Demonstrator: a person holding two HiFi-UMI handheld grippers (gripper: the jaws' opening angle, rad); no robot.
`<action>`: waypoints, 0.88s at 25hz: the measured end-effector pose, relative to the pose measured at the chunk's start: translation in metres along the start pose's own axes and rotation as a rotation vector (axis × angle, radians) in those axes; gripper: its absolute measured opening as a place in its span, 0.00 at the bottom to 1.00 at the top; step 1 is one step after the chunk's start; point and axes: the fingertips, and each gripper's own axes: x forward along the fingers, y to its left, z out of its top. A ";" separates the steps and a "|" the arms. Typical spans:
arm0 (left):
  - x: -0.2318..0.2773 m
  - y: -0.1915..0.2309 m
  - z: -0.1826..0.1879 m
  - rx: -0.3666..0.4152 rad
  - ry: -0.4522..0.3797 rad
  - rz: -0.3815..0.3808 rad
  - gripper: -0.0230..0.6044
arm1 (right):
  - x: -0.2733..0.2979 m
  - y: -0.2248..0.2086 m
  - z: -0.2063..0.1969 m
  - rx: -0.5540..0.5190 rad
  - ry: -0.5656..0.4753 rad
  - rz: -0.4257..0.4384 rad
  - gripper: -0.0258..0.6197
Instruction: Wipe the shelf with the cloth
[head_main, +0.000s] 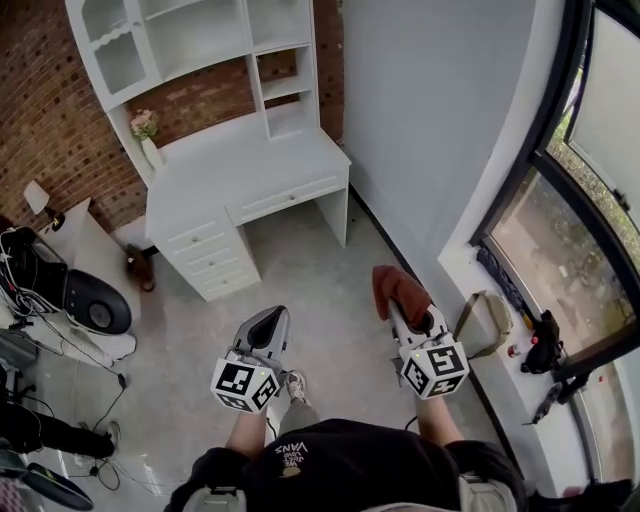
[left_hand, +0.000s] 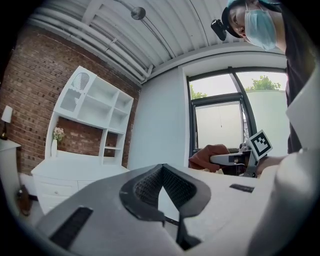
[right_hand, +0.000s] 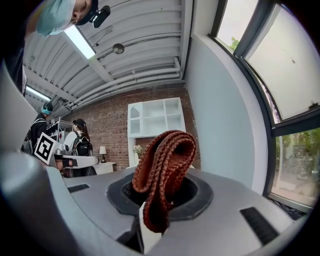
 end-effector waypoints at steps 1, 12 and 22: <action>0.006 0.008 0.000 -0.003 -0.002 0.000 0.05 | 0.009 -0.001 0.002 -0.003 -0.001 -0.005 0.18; 0.069 0.142 0.019 -0.002 0.003 -0.042 0.05 | 0.142 0.006 0.018 -0.006 -0.022 -0.084 0.18; 0.099 0.246 0.029 -0.008 0.007 -0.066 0.05 | 0.235 0.028 0.017 0.005 -0.010 -0.137 0.18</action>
